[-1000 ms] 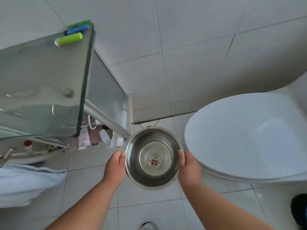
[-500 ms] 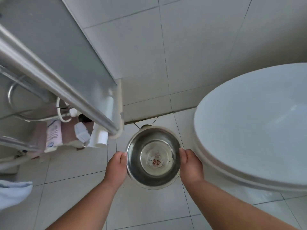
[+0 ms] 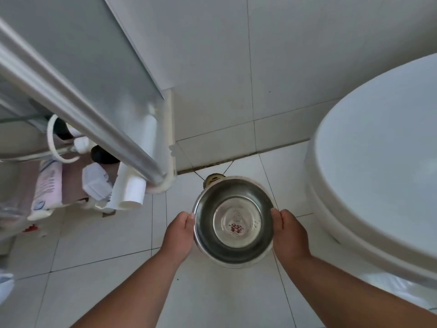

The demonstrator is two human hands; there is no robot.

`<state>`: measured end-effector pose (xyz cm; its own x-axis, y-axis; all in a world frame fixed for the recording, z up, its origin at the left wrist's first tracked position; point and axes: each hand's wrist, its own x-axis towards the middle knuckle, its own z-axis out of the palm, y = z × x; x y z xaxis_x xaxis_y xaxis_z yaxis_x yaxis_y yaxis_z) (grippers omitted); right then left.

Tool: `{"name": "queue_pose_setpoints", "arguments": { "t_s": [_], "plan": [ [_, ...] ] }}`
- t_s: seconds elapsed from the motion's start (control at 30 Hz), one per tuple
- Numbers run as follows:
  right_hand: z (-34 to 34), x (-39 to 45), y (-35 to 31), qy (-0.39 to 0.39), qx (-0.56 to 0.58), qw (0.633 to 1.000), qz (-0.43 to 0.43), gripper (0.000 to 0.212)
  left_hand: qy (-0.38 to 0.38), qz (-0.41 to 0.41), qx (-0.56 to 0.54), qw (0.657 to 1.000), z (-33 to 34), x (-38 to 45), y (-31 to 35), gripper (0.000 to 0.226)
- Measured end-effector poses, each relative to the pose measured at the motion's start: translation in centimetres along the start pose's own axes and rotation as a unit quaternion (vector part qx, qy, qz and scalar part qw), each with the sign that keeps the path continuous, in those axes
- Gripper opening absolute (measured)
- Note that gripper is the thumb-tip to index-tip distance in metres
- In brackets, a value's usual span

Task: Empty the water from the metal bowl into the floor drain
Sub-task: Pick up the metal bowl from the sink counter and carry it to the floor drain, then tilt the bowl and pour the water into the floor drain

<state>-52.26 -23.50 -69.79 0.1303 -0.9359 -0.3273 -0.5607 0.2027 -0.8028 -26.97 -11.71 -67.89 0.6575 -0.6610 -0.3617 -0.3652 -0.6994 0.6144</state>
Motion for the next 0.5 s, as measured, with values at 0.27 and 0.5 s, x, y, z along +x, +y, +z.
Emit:
{"name": "queue_pose_setpoints", "arguments": {
  "t_s": [0.27,0.5],
  "plan": [
    [3.5,2.8,1.7,0.009,-0.022,0.999,-0.025,0.050,0.001,-0.022,-0.001,1.000,1.9,3.3,-1.9,0.041],
    [4.8,4.2,2.1,0.024,-0.036,0.999,-0.030,0.051,-0.019,-0.104,-0.077,0.991,3.0,5.1,-2.0,0.024]
  ]
}}
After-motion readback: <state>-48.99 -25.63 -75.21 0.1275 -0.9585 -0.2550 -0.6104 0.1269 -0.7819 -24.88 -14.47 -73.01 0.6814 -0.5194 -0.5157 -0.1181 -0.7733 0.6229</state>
